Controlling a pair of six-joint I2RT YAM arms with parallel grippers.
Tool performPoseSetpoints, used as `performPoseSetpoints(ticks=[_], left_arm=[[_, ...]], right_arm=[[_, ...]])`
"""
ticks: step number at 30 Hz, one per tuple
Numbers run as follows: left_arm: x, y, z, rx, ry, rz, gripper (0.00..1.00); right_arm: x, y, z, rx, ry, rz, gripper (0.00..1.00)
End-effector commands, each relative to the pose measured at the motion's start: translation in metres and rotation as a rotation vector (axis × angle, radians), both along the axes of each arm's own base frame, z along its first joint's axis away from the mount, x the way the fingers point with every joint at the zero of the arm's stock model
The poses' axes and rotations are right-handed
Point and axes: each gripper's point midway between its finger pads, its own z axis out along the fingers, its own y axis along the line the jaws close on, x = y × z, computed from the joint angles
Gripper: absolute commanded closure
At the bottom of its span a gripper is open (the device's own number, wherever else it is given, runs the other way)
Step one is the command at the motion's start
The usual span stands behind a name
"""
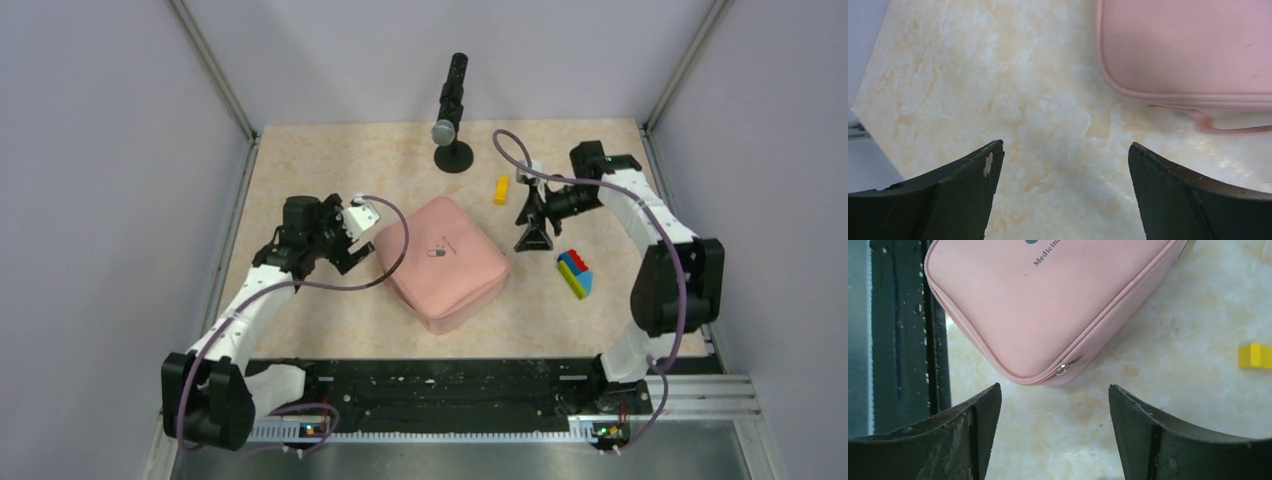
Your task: Organize the medicine kit
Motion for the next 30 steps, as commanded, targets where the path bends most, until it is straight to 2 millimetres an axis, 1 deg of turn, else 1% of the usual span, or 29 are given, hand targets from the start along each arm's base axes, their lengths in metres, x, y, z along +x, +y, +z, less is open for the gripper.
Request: performPoseSetpoints(ticks=[1, 4, 6, 8, 10, 11, 14, 20, 24, 26, 28, 30], left_arm=[[-0.034, -0.038, 0.042, -0.254, 0.116, -0.055, 0.02], [-0.053, -0.050, 0.054, -0.341, 0.232, -0.062, 0.05], [-0.065, -0.054, 0.057, -0.355, 0.294, -0.084, 0.08], [-0.072, -0.054, 0.059, -0.351, 0.326, -0.083, 0.09], [-0.074, -0.049, 0.059, -0.332, 0.332, -0.067, 0.10], [-0.075, -0.048, 0.061, -0.325, 0.328, -0.061, 0.10], [-0.074, -0.043, 0.063, -0.306, 0.322, -0.041, 0.11], [-0.066, -0.034, 0.067, -0.265, 0.311, 0.005, 0.12], [-0.063, -0.031, 0.068, -0.249, 0.311, 0.017, 0.13], [-0.063, -0.030, 0.067, -0.242, 0.318, 0.021, 0.13], [-0.061, -0.030, 0.066, -0.235, 0.320, 0.020, 0.13], [-0.059, -0.030, 0.064, -0.227, 0.323, 0.019, 0.14]], right_arm=[[-0.003, -0.002, -0.021, -0.004, -0.016, 0.240, 0.26], [0.006, -0.005, -0.035, -0.014, -0.015, 0.322, 0.33], [0.008, -0.006, -0.045, -0.026, -0.020, 0.383, 0.36], [0.014, -0.006, -0.052, -0.027, -0.035, 0.409, 0.37], [0.018, -0.003, -0.059, -0.011, -0.054, 0.434, 0.37], [0.020, -0.001, -0.061, -0.006, -0.058, 0.442, 0.38], [0.017, 0.006, -0.071, 0.010, -0.067, 0.487, 0.38], [0.013, 0.025, -0.083, 0.057, -0.054, 0.526, 0.41], [0.008, 0.036, -0.084, 0.090, -0.052, 0.544, 0.45], [0.008, 0.040, -0.083, 0.103, -0.056, 0.547, 0.49], [0.007, 0.043, -0.083, 0.098, -0.055, 0.556, 0.57], [0.007, 0.043, -0.080, 0.099, -0.061, 0.557, 0.62]])
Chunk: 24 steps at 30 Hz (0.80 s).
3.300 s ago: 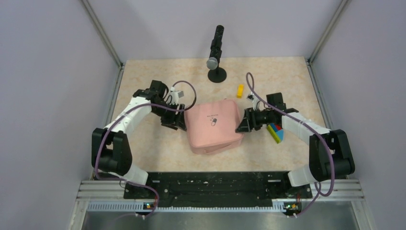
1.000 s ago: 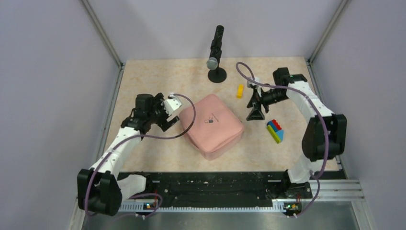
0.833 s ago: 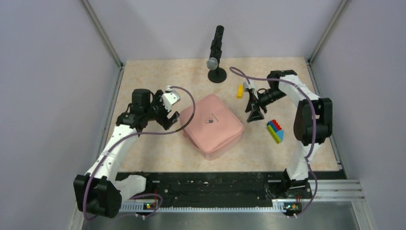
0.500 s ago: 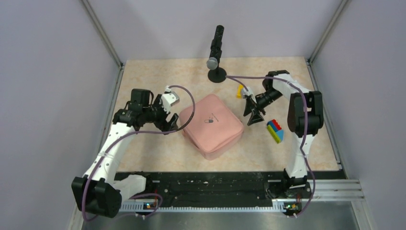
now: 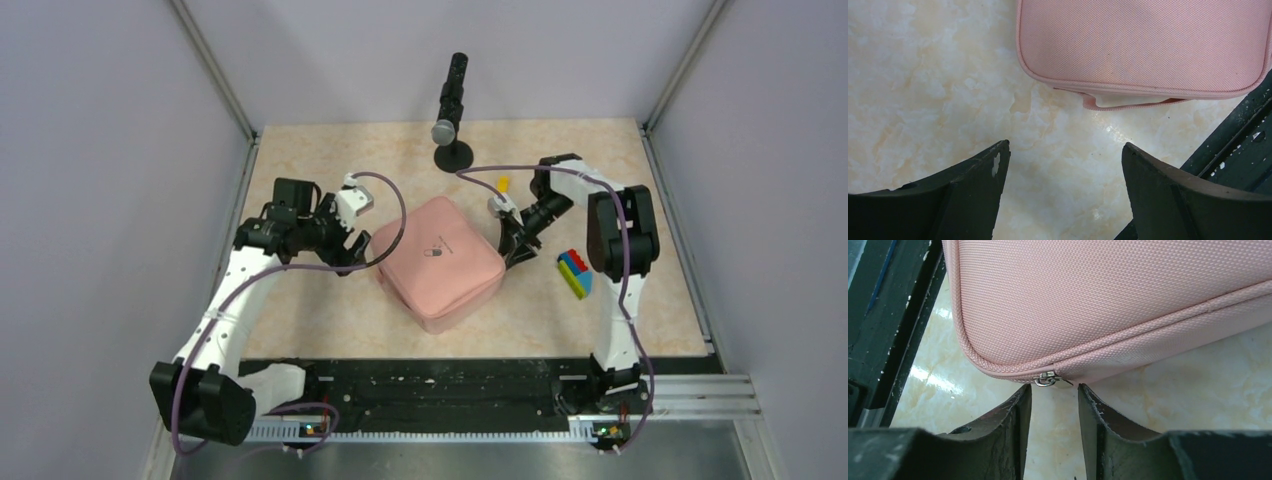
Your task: Organize the medicine kit
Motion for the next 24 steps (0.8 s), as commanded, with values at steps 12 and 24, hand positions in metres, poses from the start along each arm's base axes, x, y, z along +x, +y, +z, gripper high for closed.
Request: performPoseSetpoints(ticks=[12, 24], left_arm=[[0.023, -0.003, 0.001, -0.002, -0.023, 0.018, 0.16], [0.023, 0.002, -0.002, 0.014, -0.015, 0.043, 0.17]], right_arm=[[0.002, 0.024, 0.048, 0.130, -0.067, -0.030, 0.84], [0.017, 0.012, 0.035, 0.067, -0.129, -0.121, 0.96]])
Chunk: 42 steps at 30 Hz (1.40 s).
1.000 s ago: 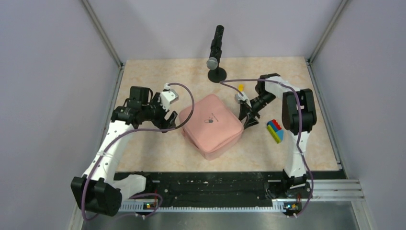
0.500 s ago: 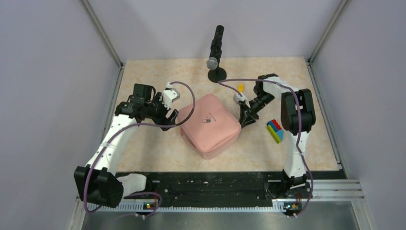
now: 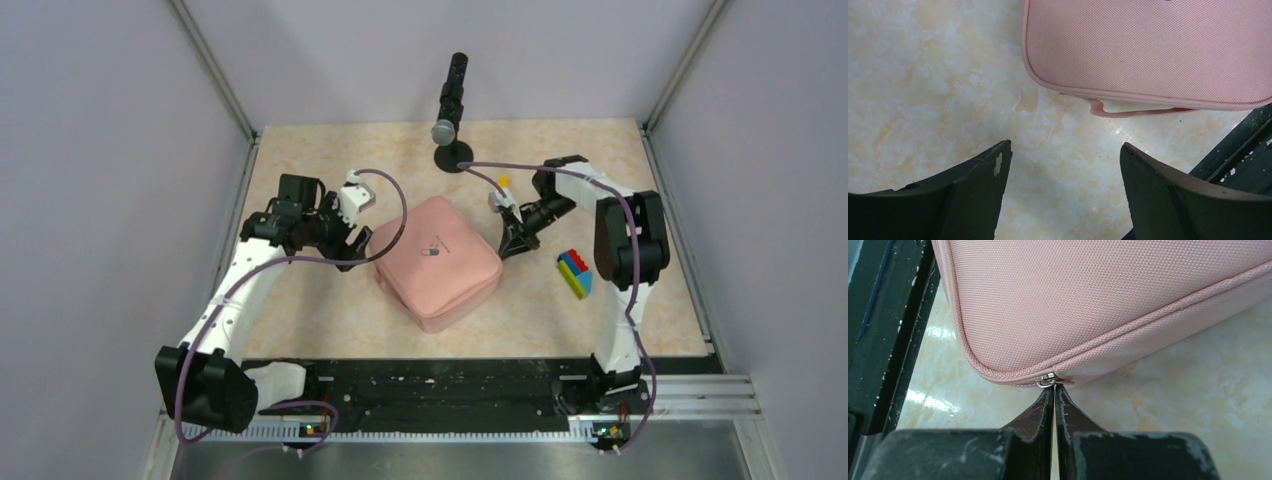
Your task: Organize the medicine kit
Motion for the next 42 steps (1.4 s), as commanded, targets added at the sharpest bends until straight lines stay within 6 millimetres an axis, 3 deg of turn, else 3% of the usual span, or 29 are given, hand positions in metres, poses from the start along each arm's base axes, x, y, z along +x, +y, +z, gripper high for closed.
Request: performPoseSetpoints(ticks=[1, 6, 9, 14, 18, 22, 36, 42], left_arm=[[0.009, -0.001, 0.010, -0.013, -0.043, 0.017, 0.17], [0.007, 0.000, 0.009, -0.009, -0.039, 0.024, 0.17], [0.006, 0.001, 0.010, -0.002, -0.039, 0.027, 0.17], [0.005, 0.002, 0.010, 0.003, -0.039, 0.025, 0.17], [0.006, 0.002, 0.008, 0.004, -0.036, 0.024, 0.17], [0.008, 0.002, 0.007, 0.000, -0.044, 0.027, 0.17], [0.006, 0.000, 0.001, -0.008, -0.044, 0.024, 0.17], [0.005, -0.001, -0.002, -0.018, -0.042, 0.026, 0.17]], right_arm=[[0.012, 0.004, 0.023, 0.050, -0.130, -0.020, 0.90], [0.004, 0.001, 0.023, 0.075, -0.191, 0.065, 0.60], [0.004, 0.005, 0.022, 0.092, -0.191, 0.111, 0.54], [0.004, 0.018, 0.021, 0.096, -0.157, 0.170, 0.54], [-0.008, 0.022, 0.017, 0.063, -0.175, 0.242, 0.57], [-0.022, 0.022, 0.010, 0.047, -0.148, 0.274, 0.67], [-0.021, 0.032, 0.019, 0.054, -0.072, 0.080, 1.00], [-0.027, 0.028, 0.009, 0.019, -0.044, 0.022, 1.00]])
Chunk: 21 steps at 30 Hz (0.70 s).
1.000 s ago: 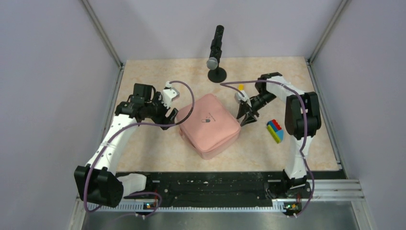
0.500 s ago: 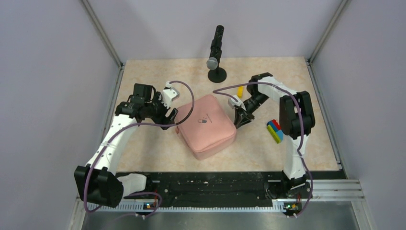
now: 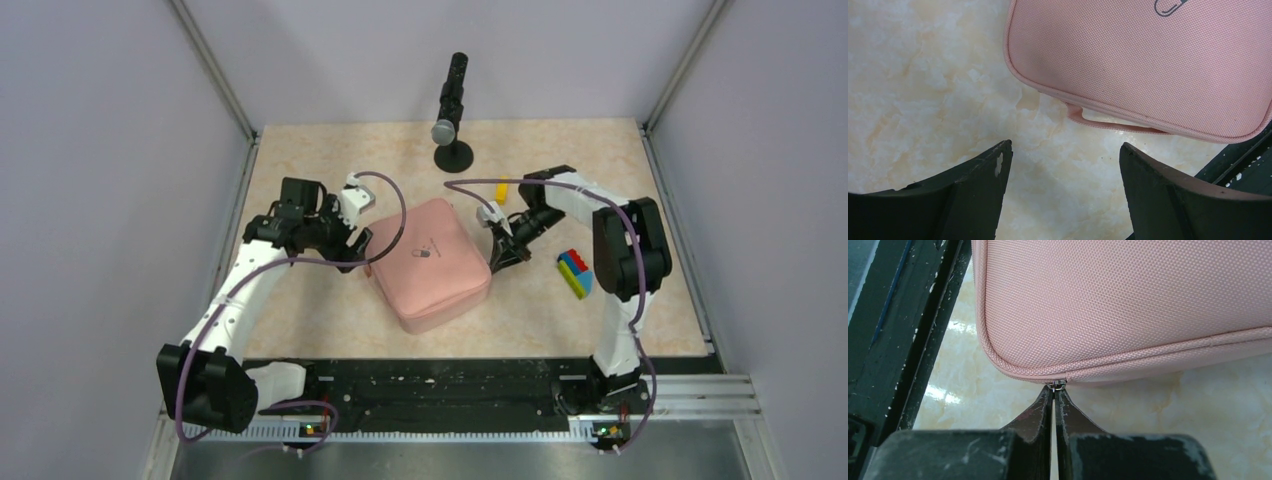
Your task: Organize the medicine kit
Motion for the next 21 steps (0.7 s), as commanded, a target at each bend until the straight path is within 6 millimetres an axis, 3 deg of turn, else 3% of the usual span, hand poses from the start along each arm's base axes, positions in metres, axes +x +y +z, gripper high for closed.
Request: performPoseSetpoints(ticks=[1, 7, 11, 14, 17, 21], left_arm=[[0.003, -0.004, 0.007, -0.029, -0.045, 0.001, 0.17], [0.014, 0.000, 0.012, -0.034, -0.075, 0.066, 0.18], [0.037, -0.002, 0.031, -0.111, -0.122, 0.165, 0.16], [0.055, -0.008, 0.046, -0.235, -0.099, 0.238, 0.15], [0.069, -0.024, 0.046, -0.364, -0.013, 0.264, 0.14], [0.095, -0.040, 0.033, -0.499, 0.087, 0.297, 0.13]], right_arm=[[0.007, 0.007, 0.009, 0.020, -0.008, -0.065, 1.00], [0.020, 0.011, 0.011, -0.006, 0.053, -0.204, 1.00], [0.050, 0.001, 0.016, -0.137, 0.016, -0.427, 1.00], [0.064, -0.009, 0.024, -0.198, -0.050, -0.529, 1.00], [0.072, -0.015, 0.032, -0.223, -0.157, -0.559, 1.00], [0.075, -0.025, 0.025, -0.322, -0.341, -0.490, 1.00]])
